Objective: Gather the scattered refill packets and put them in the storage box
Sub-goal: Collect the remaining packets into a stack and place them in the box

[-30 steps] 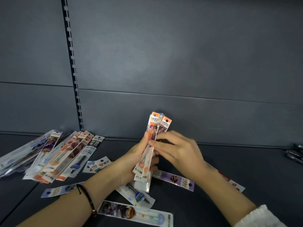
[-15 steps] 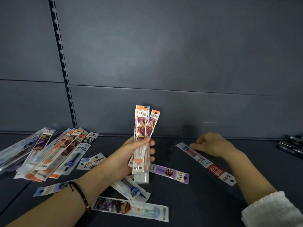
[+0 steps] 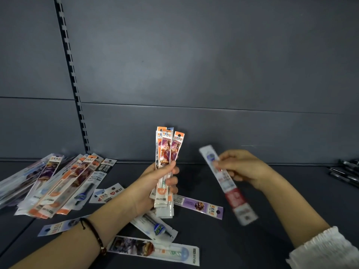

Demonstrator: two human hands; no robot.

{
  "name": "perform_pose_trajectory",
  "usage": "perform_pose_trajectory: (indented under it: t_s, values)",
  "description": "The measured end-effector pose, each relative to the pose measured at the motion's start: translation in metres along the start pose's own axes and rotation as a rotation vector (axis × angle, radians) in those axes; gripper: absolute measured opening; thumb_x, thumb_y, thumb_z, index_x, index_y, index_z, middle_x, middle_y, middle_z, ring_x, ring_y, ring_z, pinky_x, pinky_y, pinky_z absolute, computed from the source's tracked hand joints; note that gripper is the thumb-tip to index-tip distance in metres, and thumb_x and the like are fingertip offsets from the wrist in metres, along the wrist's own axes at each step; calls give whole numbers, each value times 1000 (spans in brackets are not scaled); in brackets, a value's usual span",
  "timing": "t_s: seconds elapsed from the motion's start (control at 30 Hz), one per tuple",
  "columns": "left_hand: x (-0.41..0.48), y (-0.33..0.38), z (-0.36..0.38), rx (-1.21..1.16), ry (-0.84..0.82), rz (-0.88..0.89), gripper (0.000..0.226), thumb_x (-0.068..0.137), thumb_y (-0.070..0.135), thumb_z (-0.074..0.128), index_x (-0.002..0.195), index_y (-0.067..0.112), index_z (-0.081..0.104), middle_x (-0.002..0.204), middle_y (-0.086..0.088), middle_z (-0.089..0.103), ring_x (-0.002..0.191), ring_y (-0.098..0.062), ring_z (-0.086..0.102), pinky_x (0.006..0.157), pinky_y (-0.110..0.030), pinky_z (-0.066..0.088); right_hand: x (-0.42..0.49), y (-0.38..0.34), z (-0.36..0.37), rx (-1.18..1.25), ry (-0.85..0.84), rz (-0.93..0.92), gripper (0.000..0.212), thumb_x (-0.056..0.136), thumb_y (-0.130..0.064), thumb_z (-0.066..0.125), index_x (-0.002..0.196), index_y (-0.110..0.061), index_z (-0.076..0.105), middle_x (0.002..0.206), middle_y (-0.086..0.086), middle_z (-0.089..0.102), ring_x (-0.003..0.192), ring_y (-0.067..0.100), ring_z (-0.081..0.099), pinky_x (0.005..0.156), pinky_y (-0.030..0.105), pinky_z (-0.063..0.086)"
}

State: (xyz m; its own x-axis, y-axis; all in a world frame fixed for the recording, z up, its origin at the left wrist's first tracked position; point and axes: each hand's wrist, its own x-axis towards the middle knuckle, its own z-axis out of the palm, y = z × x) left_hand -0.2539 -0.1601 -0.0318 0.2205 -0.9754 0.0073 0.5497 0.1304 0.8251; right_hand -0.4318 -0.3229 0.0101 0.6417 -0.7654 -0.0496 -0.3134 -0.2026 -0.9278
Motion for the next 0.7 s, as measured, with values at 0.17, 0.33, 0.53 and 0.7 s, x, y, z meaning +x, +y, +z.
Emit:
perform_pose_trajectory:
  t_s: [0.17,0.33,0.53,0.7]
  values:
    - [0,1,3,62,130,-13,27,90,44,55,96,18,52,61,3,48,44,-5,40,44,-20,43,-13,-18,21,779,-13,45,2,87,-9,63,86,-10,65,74,6,74,54,9,67,43,15,47]
    - [3,6,10,-28,148,89,38,73,57,56,85,22,53,56,6,43,38,-4,35,42,-17,36,-25,-22,58,1106,3,112,15,83,-3,66,98,-5,64,97,20,74,71,20,75,54,19,58]
    - [0,7,5,-107,27,172,60,62,67,51,99,21,55,62,7,41,42,-3,36,49,-17,40,-30,-22,72,1303,-15,164,23,84,-6,66,106,1,64,96,23,74,80,25,75,55,23,59]
    - [-2,6,-4,130,118,81,49,74,45,76,108,13,64,65,5,63,56,-7,57,61,-24,50,-30,-16,83,780,-53,93,24,82,-17,71,103,-7,69,92,12,76,78,22,74,61,27,58]
